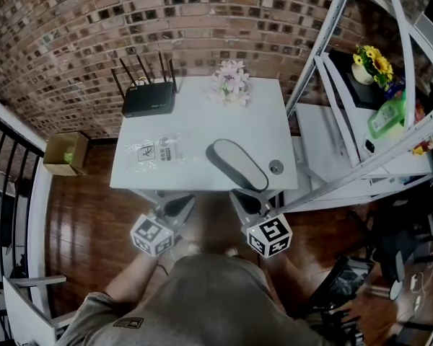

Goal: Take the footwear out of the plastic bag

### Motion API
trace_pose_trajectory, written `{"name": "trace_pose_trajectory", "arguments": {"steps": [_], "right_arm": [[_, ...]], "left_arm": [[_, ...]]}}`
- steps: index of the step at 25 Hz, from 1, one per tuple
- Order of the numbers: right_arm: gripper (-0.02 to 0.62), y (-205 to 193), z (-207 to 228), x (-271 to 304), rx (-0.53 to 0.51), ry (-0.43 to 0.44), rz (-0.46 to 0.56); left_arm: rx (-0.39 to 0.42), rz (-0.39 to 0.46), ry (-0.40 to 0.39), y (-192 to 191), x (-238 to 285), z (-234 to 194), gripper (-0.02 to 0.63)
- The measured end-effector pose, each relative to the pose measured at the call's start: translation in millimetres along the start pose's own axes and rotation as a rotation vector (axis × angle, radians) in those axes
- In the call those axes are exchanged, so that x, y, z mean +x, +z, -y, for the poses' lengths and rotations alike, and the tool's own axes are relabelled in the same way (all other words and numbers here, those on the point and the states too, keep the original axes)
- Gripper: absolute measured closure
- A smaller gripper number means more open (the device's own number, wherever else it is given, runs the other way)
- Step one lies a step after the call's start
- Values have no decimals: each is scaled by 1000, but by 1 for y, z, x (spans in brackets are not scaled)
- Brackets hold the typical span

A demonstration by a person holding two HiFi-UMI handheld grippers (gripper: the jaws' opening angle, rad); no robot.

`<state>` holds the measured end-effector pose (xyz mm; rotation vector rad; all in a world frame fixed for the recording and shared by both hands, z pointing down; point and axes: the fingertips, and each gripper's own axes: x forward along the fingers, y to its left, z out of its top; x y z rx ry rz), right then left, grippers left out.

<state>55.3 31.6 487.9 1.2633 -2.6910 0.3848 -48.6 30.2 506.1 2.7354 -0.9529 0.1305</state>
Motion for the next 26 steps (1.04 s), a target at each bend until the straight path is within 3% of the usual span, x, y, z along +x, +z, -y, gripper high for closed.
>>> {"name": "trace_pose_trajectory", "arguments": {"steps": [26], "right_arm": [[583,1,2,-3,-11,21,8]], "left_arm": [[1,-10,19,5,4,2,604]]}}
